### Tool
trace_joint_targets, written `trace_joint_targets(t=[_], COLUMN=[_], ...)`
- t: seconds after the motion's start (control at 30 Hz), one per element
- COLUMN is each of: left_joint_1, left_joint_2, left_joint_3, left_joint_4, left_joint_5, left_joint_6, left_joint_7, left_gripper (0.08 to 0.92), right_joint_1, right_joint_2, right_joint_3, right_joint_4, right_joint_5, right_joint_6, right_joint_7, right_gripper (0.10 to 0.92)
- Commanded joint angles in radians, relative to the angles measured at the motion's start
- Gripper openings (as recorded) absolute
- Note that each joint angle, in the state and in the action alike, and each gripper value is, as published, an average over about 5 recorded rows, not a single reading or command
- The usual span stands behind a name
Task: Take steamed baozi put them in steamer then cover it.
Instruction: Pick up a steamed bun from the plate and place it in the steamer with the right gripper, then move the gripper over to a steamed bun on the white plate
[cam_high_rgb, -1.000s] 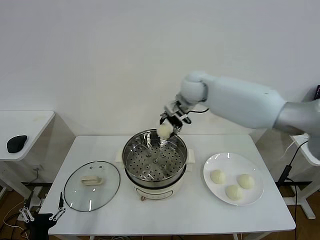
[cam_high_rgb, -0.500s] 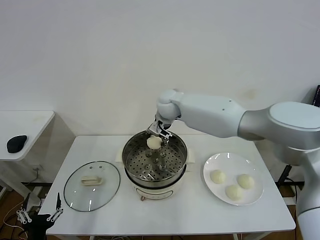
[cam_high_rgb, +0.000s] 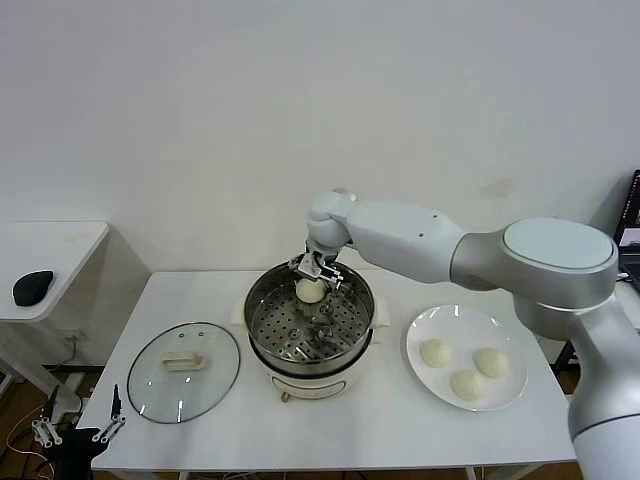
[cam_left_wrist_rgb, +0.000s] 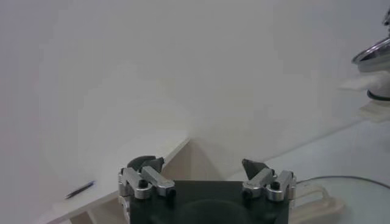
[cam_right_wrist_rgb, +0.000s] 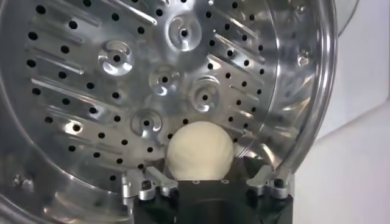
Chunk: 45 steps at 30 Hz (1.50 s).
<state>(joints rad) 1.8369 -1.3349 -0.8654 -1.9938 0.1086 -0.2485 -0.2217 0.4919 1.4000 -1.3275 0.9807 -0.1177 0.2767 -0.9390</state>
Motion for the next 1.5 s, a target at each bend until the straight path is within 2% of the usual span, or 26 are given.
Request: trace_joint_targets(t=[0.03, 0.17, 0.33, 0.53, 0.77, 1.03, 1.23, 1.5], left_joint_1=[0.006, 0.011, 0.014, 0.014, -0.002, -0.028, -0.03, -0.028], left_joint_2=[0.0, 0.006, 0.01, 0.02, 0.042, 0.051, 0.049, 0.046], left_joint_3=[-0.003, -0.006, -0.003, 0.008, 0.016, 0.027, 0.024, 0.011], left_joint_4=[-0.011, -0.022, -0.034, -0.032, -0.028, -0.018, -0.014, -0.006], left_joint_5=[-0.001, 0.0, 0.004, 0.016, 0.019, 0.026, 0.025, 0.02], left_joint_6=[0.001, 0.006, 0.015, 0.014, 0.013, 0.018, 0.022, 0.029], left_joint_7=[0.001, 0.005, 0.012, 0.013, 0.015, 0.024, 0.026, 0.027], left_gripper=[0.823, 0.823, 0.823, 0.823, 0.823, 0.823, 0.823, 0.823], right_joint_1=[0.089, 0.175, 0.254, 0.267, 0.224, 0.088, -0.119, -0.307], right_joint_2=[-0.086, -0.217, -0.417, -0.667, -0.866, -0.916, -0.913, -0.835], right_joint_3=[0.009, 0.008, -0.007, -0.036, -0.1, -0.071, 0.064, 0.229], right_joint_4=[0.134, 0.317, 0.516, 0.696, 0.806, 0.792, 0.702, 0.566], right_joint_5=[0.165, 0.28, 0.314, 0.317, 0.277, 0.2, 0.161, 0.102], right_joint_6=[-0.093, -0.301, -0.52, -0.628, -0.631, -0.646, -0.661, -0.645], right_joint_7=[-0.034, -0.088, -0.102, -0.07, -0.058, -0.05, -0.037, -0.033], right_gripper=[0.822, 0.823, 0.823, 0.823, 0.823, 0.823, 0.823, 0.823])
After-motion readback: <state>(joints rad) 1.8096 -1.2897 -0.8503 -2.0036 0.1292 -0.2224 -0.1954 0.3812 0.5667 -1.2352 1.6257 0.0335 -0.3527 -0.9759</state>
